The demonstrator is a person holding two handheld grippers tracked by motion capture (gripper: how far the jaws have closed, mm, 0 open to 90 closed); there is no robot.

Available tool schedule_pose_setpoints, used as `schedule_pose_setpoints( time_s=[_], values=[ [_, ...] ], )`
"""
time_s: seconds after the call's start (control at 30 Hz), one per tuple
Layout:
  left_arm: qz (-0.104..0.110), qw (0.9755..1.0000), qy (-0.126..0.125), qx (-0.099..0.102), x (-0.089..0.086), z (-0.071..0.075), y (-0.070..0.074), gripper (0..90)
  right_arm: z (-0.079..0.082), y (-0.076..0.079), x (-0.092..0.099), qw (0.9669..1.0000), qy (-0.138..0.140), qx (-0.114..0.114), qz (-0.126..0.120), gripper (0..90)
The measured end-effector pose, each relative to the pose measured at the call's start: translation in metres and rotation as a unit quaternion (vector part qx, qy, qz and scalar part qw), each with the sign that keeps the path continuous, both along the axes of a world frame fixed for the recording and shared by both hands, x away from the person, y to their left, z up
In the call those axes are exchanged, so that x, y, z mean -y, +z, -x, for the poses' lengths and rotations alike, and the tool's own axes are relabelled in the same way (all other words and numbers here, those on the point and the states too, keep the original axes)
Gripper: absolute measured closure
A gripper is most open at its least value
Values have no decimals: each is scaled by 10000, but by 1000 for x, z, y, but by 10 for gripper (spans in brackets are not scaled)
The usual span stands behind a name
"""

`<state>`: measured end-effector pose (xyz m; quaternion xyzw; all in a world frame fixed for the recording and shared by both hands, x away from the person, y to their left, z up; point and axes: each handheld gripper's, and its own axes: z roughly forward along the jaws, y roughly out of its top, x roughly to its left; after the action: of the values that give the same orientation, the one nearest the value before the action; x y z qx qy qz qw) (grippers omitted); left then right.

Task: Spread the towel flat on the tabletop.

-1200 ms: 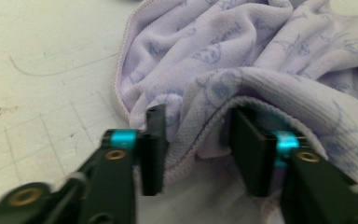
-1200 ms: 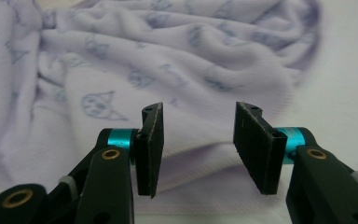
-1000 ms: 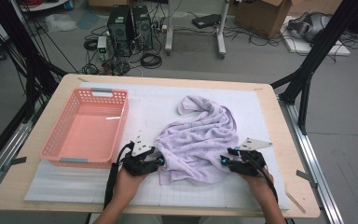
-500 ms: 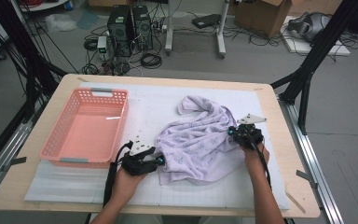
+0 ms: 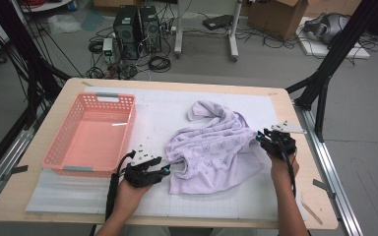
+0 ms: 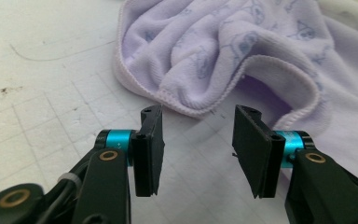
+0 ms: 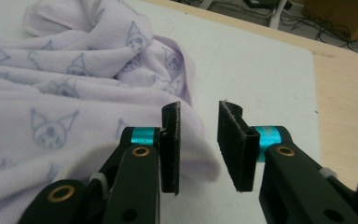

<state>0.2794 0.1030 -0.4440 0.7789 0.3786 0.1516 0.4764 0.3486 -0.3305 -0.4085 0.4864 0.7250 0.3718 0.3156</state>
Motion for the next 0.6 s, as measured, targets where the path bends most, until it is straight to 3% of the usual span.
schedule_pose_setpoints(
  time_s=[0.07, 0.23, 0.37, 0.43, 0.53, 0.57, 0.6],
  values=[
    [85, 10000, -18, 2, -2, 4, 1, 550, 10, 0, 6, 10000, 30, -6, -47, 670],
    [446, 9985, -251, -170, -2, 14, 2, 578, 37, -15, 13, 9990, 271, -327, -168, 619],
    [485, 9978, -325, -315, 4, 24, -1, 560, 55, -33, 10, 9966, 483, -614, -267, 575],
    [416, 9978, -336, -404, 12, 27, -3, 533, 58, -41, 9, 9944, 528, -897, -176, 573],
    [74, 9972, -408, -621, 28, 27, -8, 520, 63, -41, 11, 9935, 521, -957, -332, 643],
    [-82, 9969, -407, -661, 32, 28, -9, 524, 65, -40, 11, 9929, 555, -1003, -303, 713],
    [-270, 9979, -212, -542, 36, 31, -8, 543, 68, -39, 11, 9919, 668, -1043, -292, 780]
  ],
)
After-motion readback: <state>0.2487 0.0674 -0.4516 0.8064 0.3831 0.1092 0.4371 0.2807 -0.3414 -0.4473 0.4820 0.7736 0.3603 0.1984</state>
